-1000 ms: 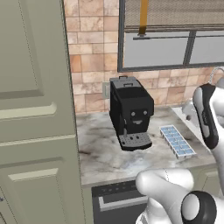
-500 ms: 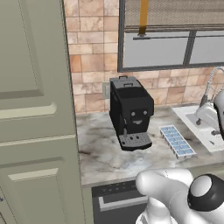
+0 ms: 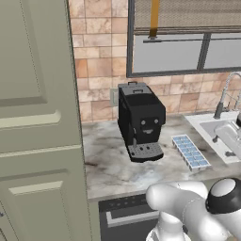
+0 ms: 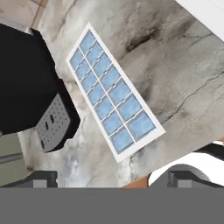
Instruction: The ice cube tray has been filled with water. Take the tray and place it in the freezer to make ice. Close the freezer door after placing the tray.
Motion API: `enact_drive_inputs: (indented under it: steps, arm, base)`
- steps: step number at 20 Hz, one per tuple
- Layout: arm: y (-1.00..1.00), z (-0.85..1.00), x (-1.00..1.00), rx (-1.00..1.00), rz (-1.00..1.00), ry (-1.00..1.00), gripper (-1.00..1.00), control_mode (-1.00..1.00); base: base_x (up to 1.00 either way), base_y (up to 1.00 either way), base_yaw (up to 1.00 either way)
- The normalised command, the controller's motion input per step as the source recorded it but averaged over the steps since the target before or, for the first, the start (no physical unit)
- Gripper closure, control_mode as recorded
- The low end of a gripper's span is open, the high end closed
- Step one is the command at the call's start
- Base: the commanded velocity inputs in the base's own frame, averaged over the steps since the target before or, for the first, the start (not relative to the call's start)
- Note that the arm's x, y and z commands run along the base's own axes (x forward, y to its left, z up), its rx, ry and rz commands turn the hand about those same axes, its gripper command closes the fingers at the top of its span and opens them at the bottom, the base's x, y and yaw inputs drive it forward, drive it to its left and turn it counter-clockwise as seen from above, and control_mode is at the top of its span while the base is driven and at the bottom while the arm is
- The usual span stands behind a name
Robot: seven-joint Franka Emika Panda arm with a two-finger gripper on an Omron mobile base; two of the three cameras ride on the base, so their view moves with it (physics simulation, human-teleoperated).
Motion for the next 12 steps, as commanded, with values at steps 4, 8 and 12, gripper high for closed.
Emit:
enact_drive_inputs:
  steps: [4,8,12]
  arm:
    - [0.00,-0.27,0.06,0.12,-0.02,0.00,-1.00,-1.00]
    - [0.00,-0.28,0.00,0.11,-0.03,0.00,-1.00,-1.00]
    - [0.00,-0.36,0.01,0.10,-0.10,0.00,-1.00,-1.00]
  base:
    - [0.00,0.00,0.00]
    - [0.00,0.00,0.00]
    - [0.00,0.00,0.00]
